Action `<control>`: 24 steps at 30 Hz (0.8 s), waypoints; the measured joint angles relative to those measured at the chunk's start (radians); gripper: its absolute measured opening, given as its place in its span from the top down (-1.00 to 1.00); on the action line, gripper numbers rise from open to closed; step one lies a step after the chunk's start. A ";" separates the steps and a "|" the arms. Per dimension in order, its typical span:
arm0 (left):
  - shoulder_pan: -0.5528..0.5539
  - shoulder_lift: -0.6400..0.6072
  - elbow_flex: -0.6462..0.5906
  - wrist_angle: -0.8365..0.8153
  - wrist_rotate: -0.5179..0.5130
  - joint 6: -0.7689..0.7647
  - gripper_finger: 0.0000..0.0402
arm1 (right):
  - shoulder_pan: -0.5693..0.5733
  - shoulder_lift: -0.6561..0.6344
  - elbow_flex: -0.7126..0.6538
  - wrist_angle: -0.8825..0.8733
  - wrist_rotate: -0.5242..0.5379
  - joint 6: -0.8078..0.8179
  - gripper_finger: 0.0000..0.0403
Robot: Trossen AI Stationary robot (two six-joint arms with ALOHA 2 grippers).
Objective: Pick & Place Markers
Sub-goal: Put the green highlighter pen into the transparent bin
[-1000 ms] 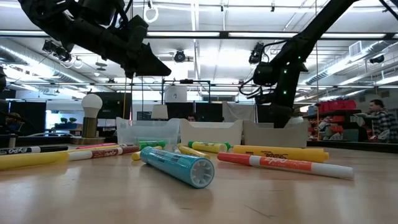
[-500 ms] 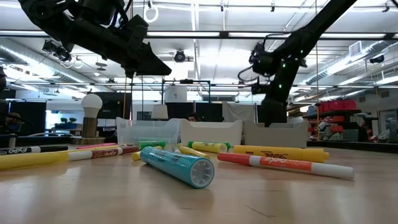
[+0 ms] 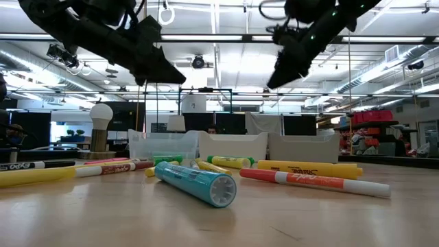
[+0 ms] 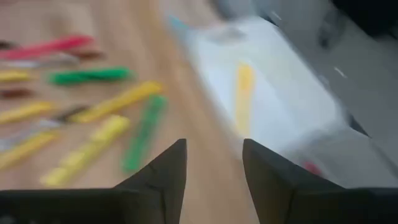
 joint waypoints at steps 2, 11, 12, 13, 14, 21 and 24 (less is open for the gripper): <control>-0.024 -0.032 0.012 -0.095 -0.013 -0.023 0.71 | 0.079 -0.006 -0.044 0.080 -0.003 0.029 0.21; -0.163 -0.122 0.096 -0.480 -0.106 -0.263 0.72 | 0.307 0.005 -0.288 0.513 -0.001 0.108 0.21; -0.171 -0.118 0.095 -0.489 -0.107 -0.319 0.72 | 0.317 0.005 -0.310 0.549 0.001 0.129 0.21; -0.177 -0.107 0.094 -0.483 -0.111 -0.369 0.72 | 0.325 0.005 -0.331 0.579 0.002 0.150 0.21; -0.181 -0.091 0.089 -0.479 -0.113 -0.414 0.71 | 0.331 0.005 -0.351 0.610 0.002 0.163 0.21; -0.145 0.059 0.085 -0.431 -0.129 -0.584 0.56 | 0.336 0.004 -0.427 0.812 0.006 0.168 0.20; -0.111 0.133 0.086 -0.373 -0.104 -0.609 0.34 | 0.336 0.004 -0.427 0.817 0.005 0.165 0.20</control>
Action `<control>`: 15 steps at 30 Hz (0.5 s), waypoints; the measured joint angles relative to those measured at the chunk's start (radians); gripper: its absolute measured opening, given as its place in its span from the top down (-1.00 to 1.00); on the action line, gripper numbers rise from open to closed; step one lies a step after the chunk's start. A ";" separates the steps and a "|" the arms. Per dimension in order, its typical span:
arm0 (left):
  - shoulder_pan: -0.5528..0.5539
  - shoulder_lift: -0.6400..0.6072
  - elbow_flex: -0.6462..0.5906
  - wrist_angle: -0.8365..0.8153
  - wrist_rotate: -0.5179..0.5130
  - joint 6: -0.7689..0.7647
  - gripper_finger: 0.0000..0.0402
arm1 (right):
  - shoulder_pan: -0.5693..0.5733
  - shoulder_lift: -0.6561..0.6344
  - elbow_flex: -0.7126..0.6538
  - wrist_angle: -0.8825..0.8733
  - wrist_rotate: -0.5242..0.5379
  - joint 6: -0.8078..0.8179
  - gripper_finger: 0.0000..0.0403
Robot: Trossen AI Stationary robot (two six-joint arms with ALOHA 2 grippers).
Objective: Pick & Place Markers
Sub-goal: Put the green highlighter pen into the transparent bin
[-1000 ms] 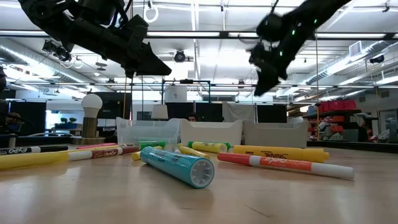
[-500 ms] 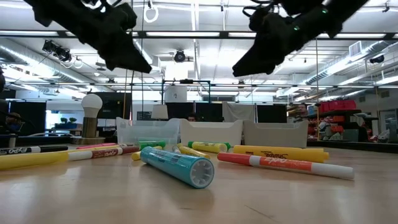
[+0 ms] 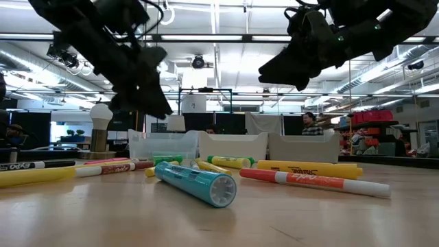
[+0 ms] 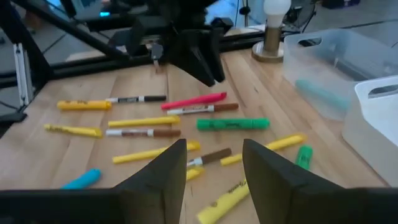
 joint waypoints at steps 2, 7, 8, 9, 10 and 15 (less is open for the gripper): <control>0.021 0.047 0.000 0.019 0.010 -0.013 0.17 | 0.000 0.000 0.000 0.016 0.000 -0.001 0.20; 0.061 0.151 0.015 0.043 0.007 -0.043 -0.09 | 0.000 0.000 0.000 0.022 0.000 -0.019 0.20; 0.065 0.167 0.018 0.040 0.002 -0.042 -0.09 | 0.000 0.000 0.000 0.024 0.000 -0.019 0.20; 0.068 0.188 0.025 0.039 -0.011 -0.036 -0.09 | 0.000 0.000 0.000 0.025 0.000 -0.020 0.20; 0.070 0.212 0.033 0.044 -0.016 -0.025 -0.07 | 0.000 0.000 0.000 0.024 -0.001 -0.020 0.20; 0.082 0.305 0.060 0.049 -0.024 -0.008 0.11 | 0.000 0.000 0.000 0.031 -0.005 -0.020 0.20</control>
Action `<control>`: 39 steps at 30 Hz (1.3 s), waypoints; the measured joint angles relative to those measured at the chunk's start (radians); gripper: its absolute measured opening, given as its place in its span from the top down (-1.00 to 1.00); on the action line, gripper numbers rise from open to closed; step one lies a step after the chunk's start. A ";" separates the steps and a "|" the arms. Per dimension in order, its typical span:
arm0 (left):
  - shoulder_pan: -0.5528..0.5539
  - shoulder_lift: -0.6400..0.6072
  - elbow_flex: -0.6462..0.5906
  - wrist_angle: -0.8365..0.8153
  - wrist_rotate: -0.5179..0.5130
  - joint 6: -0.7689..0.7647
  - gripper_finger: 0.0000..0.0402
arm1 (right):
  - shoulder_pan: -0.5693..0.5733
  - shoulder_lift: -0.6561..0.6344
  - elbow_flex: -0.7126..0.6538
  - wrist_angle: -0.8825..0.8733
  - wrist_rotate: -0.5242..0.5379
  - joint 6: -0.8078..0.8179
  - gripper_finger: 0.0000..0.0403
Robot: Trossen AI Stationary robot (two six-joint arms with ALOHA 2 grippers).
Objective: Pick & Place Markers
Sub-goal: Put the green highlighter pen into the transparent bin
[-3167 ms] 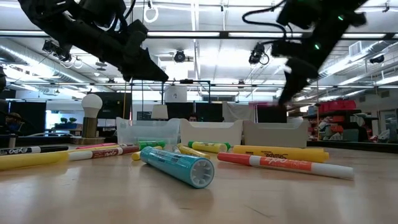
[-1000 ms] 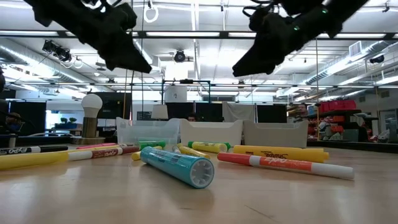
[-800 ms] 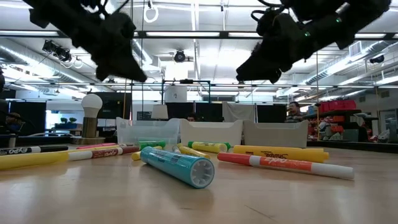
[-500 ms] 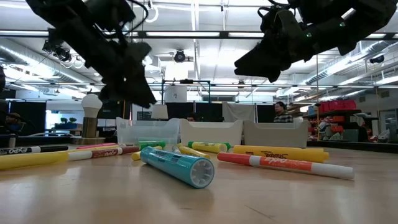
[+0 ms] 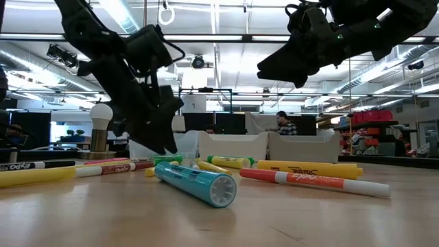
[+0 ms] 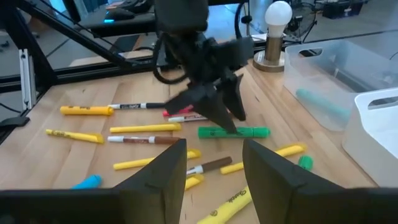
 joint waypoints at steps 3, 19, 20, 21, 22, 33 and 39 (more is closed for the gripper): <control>0.010 0.043 0.019 0.004 -0.001 0.017 0.22 | 0.000 0.000 0.000 0.000 0.001 0.000 0.20; 0.049 -0.007 0.033 0.002 0.016 0.175 0.65 | 0.000 0.000 0.000 0.002 0.001 0.000 0.21; 0.053 -0.043 0.033 -0.006 0.023 0.187 0.65 | 0.000 0.000 0.000 0.002 0.002 0.000 0.21; 0.058 -0.078 0.033 -0.005 0.031 0.204 0.65 | 0.000 0.000 0.000 0.002 0.002 0.000 0.21; 0.065 -0.117 0.033 -0.007 0.045 0.230 0.65 | 0.000 0.000 0.000 0.002 0.002 0.000 0.21; 0.376 -0.334 0.303 -0.440 0.140 0.614 0.65 | 0.000 0.000 0.000 0.018 0.036 -0.017 0.21; 0.596 -0.149 0.468 -0.511 0.326 0.836 0.65 | -0.005 0.000 0.000 0.036 0.062 -0.023 0.21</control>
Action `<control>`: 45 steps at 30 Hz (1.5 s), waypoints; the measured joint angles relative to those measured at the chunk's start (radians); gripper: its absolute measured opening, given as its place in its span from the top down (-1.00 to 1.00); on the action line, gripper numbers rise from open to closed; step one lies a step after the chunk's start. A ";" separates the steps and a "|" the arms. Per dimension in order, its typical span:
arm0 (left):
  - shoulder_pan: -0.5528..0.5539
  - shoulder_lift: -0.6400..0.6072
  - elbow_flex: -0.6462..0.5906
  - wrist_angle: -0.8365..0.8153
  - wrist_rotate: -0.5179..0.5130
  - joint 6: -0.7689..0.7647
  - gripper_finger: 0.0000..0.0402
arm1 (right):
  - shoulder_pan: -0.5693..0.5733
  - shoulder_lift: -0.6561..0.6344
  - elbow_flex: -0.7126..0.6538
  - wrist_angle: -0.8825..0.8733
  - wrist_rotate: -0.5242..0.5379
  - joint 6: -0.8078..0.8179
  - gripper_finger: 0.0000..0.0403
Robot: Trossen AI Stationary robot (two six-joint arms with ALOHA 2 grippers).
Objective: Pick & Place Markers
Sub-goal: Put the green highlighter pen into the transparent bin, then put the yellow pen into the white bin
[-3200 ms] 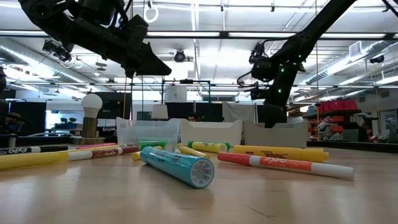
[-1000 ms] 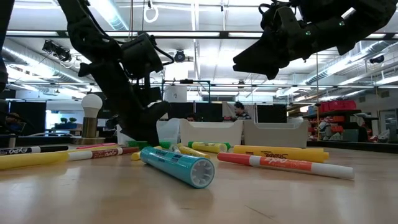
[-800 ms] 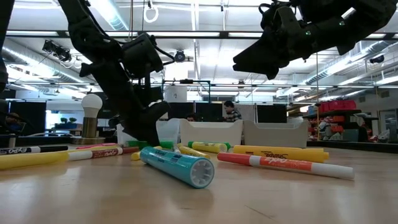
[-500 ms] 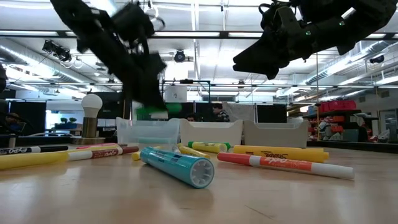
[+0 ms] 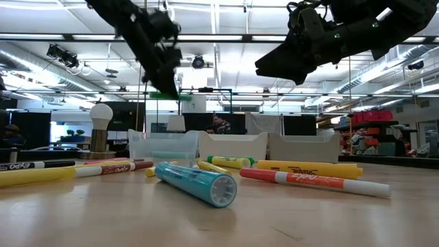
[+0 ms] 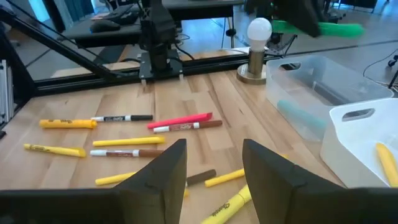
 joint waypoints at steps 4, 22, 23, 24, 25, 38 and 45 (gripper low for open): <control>0.092 0.151 0.031 -0.026 0.055 0.096 0.65 | 0.000 0.000 0.000 0.001 0.000 0.005 0.21; 0.146 0.429 0.034 0.111 0.061 0.180 0.53 | -0.007 0.000 0.000 0.001 0.000 0.008 0.21; 0.146 0.428 0.034 0.113 0.062 0.180 0.51 | -0.007 0.000 0.000 0.001 0.000 0.008 0.21; 0.148 0.425 0.034 0.112 0.067 0.180 0.49 | -0.007 0.000 0.000 0.001 0.000 0.008 0.21; 0.150 0.424 0.034 0.111 0.078 0.180 0.46 | -0.007 0.000 0.000 0.001 0.000 0.008 0.21; 0.147 0.186 0.037 0.001 0.118 0.118 0.06 | -0.007 0.000 0.000 -0.007 0.000 0.008 0.21; 0.029 -0.039 -0.025 -0.039 0.175 0.015 0.12 | -0.007 0.000 0.000 -0.036 0.000 0.023 0.21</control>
